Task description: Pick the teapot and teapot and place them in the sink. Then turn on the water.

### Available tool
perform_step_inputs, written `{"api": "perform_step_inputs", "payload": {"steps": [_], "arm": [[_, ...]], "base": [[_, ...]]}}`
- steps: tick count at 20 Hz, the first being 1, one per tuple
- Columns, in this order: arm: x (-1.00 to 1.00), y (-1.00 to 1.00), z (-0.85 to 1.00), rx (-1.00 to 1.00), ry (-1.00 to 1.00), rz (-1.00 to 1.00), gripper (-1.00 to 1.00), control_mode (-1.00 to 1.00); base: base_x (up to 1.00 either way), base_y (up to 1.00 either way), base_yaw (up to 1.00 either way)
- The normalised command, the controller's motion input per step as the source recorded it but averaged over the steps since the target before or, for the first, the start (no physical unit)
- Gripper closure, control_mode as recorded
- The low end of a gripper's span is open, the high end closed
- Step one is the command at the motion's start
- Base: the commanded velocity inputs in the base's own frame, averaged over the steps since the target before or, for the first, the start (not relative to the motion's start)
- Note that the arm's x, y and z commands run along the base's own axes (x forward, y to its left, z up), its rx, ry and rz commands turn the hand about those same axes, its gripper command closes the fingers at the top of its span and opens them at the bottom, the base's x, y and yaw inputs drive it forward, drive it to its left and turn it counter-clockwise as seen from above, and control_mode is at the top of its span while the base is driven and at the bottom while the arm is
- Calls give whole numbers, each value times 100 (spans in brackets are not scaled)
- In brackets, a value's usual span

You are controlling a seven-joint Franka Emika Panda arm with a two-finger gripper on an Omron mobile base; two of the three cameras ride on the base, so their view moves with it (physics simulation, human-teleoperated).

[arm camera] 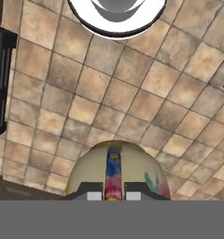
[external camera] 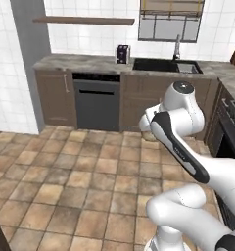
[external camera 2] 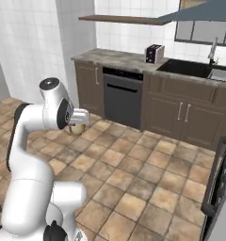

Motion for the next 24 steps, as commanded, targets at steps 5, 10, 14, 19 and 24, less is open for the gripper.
{"api": "perform_step_inputs", "payload": {"steps": [5, 10, 14, 19, 24], "arm": [[0, 0, 0, 0, 0, 0, 100, 100], [0, 0, 0, 0, 0, 0, 100, 100], [0, 0, 0, 0, 0, 0, 100, 100], [0, 0, 0, 0, 0, 0, 100, 100], [0, 0, 0, 0, 0, 0, 100, 100]], "base": [[54, -2, -36], [78, 0, -28], [85, 0, -25], [86, 0, -25], [85, 2, -21]]}}
